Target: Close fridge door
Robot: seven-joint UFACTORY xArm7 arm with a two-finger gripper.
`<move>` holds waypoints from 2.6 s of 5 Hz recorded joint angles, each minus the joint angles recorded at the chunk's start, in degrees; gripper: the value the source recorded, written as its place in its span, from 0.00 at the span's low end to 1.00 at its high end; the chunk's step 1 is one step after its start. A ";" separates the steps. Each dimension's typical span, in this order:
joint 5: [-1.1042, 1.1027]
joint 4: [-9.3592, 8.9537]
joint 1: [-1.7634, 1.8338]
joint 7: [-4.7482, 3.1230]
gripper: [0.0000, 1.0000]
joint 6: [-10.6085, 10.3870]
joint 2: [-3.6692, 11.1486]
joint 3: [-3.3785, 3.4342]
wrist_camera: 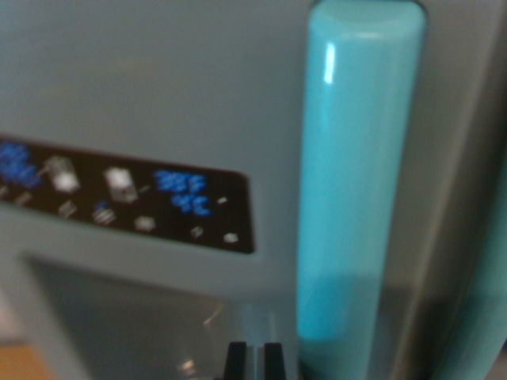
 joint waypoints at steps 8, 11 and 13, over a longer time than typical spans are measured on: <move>0.00 6.04 0.00 0.00 1.00 -0.01 7.26 -1.96; 0.00 6.04 0.00 0.00 1.00 0.00 7.26 -1.96; 0.00 6.04 0.00 0.00 1.00 0.01 7.25 -1.95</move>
